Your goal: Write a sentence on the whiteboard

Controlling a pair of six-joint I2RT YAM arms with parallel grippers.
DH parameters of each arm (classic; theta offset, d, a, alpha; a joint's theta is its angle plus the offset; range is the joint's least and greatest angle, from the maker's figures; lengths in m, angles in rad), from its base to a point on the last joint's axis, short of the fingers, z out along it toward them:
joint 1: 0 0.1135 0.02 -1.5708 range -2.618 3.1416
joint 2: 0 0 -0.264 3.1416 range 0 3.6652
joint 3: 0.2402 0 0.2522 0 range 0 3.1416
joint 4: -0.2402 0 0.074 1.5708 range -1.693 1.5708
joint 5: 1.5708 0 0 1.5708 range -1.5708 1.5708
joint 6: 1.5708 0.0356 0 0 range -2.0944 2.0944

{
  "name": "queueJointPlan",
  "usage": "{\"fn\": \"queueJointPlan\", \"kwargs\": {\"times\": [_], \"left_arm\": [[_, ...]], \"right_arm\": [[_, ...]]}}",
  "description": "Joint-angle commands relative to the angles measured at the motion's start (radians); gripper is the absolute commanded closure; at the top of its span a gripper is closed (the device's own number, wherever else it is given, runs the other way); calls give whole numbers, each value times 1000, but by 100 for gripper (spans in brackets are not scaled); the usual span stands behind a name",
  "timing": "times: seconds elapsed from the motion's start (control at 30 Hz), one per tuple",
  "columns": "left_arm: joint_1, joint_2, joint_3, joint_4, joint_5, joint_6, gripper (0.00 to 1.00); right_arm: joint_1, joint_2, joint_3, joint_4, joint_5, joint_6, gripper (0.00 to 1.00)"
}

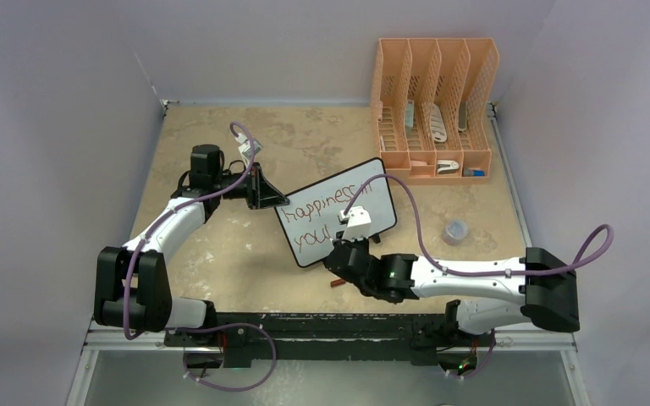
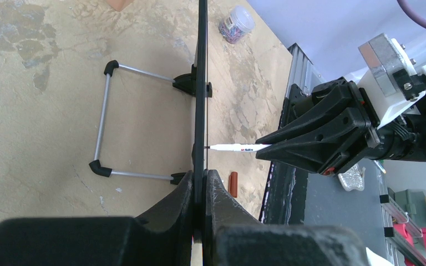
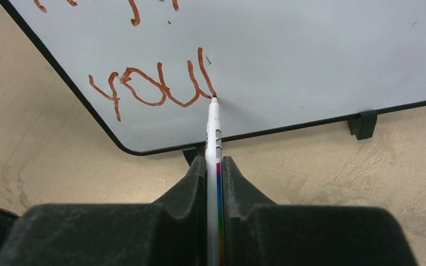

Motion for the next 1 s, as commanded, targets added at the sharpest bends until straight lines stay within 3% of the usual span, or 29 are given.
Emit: {"fn": "queueJointPlan", "kwargs": {"times": [0.0, 0.97], "left_arm": [[-14, 20, 1, -47, -75, 40, 100], [-14, 20, 0, -48, -75, 41, 100]], "right_arm": [[1, -50, -2, 0, 43, 9, 100], [-1, -13, 19, 88, 79, -51, 100]]}}
